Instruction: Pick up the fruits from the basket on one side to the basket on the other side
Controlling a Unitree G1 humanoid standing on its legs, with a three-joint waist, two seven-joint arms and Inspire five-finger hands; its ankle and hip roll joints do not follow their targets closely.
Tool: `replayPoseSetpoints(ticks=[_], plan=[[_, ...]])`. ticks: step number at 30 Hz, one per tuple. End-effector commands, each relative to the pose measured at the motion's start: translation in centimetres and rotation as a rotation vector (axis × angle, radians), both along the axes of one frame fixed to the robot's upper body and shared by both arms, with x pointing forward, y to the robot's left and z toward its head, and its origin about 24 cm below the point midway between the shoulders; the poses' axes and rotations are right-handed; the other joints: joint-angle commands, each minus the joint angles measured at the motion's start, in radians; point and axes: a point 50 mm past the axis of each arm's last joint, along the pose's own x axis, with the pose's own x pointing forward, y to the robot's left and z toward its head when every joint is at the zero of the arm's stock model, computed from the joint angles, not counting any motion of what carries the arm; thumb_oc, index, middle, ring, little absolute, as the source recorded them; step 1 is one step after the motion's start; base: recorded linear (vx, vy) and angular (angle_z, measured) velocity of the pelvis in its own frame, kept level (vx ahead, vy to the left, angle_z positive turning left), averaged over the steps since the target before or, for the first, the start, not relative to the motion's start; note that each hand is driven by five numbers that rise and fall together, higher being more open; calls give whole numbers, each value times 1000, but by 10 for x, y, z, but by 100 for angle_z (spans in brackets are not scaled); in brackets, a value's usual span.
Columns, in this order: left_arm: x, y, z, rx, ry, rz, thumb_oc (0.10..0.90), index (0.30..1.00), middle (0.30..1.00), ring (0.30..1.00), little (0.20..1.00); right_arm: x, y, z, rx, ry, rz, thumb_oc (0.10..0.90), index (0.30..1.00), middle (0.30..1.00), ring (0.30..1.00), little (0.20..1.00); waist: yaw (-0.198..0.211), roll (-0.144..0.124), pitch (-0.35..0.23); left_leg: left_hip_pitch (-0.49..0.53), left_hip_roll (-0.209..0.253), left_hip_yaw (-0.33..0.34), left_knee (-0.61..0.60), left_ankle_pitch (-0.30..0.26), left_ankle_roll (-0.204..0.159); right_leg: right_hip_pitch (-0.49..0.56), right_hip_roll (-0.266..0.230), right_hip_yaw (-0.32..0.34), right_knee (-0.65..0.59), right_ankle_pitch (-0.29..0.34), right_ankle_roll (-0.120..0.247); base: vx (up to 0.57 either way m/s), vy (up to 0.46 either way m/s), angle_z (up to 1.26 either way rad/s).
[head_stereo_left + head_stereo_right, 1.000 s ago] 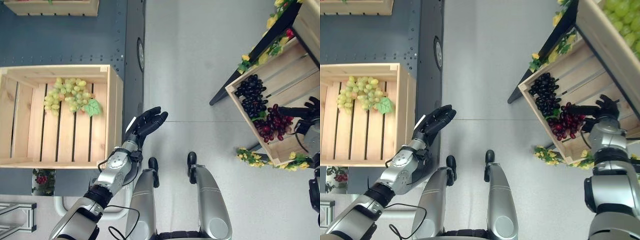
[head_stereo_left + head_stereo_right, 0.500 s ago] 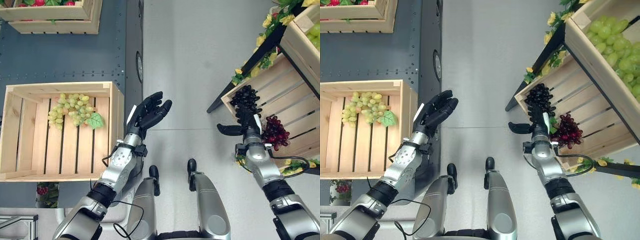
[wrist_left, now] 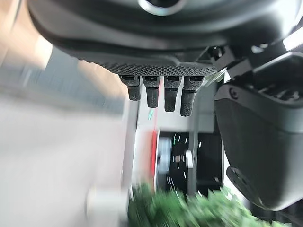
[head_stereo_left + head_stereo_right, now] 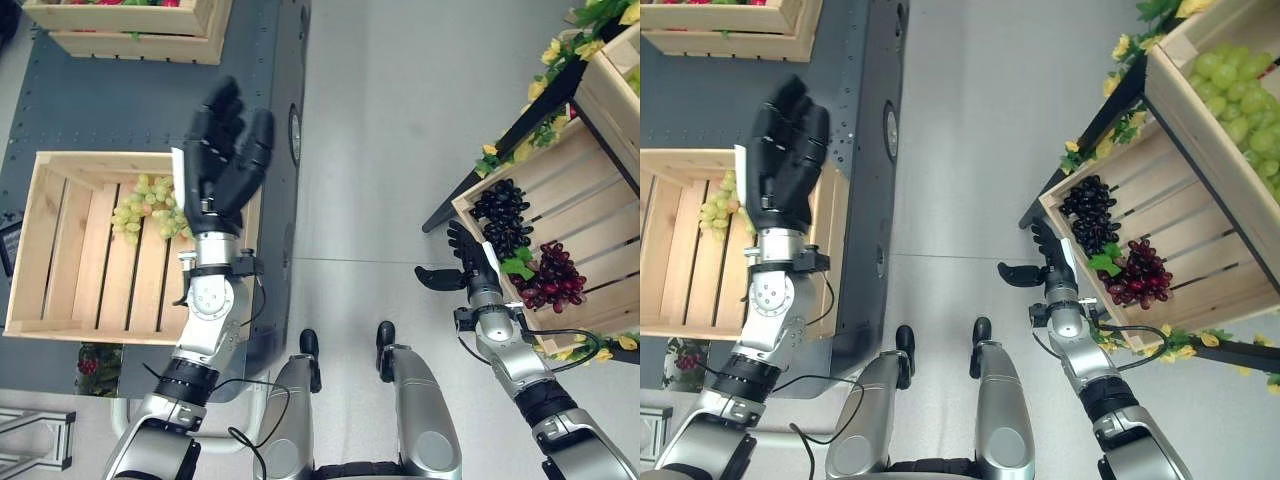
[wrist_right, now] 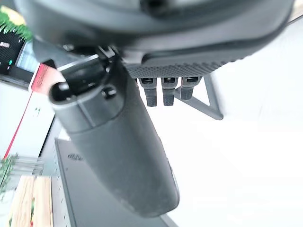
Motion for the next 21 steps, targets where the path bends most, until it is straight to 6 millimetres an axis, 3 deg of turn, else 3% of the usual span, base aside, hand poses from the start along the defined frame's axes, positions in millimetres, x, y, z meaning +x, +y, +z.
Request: replayPoseSetpoints(ticks=[1,5,7,11,21], plan=[[-10,19,50,181,-272,301,800,900,900,900,900,8,-4,47,-26,-231,31,800,900,900,900,900,10,27,-14,39,-70,65,7,-67,55,64,20,-41,44,-72,-60,-5,21,24],[-6,58,44,383,-192,646,800,900,900,900,900,4,-8,42,-37,-210,40,800,900,900,900,900,15,27,-14,25,-68,60,18,-66,50,58,13,-53,51,-82,-63,-1,20,11],[-5,66,44,433,-171,712,800,900,900,900,900,4,-9,43,-39,-213,42,800,900,900,900,900,16,27,-14,15,-67,60,21,-62,49,51,12,-55,51,-79,-64,-16,8,15],[0,107,34,687,39,945,800,900,900,900,900,6,-16,47,-55,-211,53,800,900,900,900,900,15,28,-14,-14,-61,56,48,-64,42,39,4,-64,61,-88,-68,-1,25,13],[2,150,20,873,364,1107,800,900,900,900,900,15,-20,58,-94,-195,89,800,900,900,900,900,12,28,-14,-79,-48,63,73,-52,35,-15,-3,-67,75,-86,-69,14,44,4]])
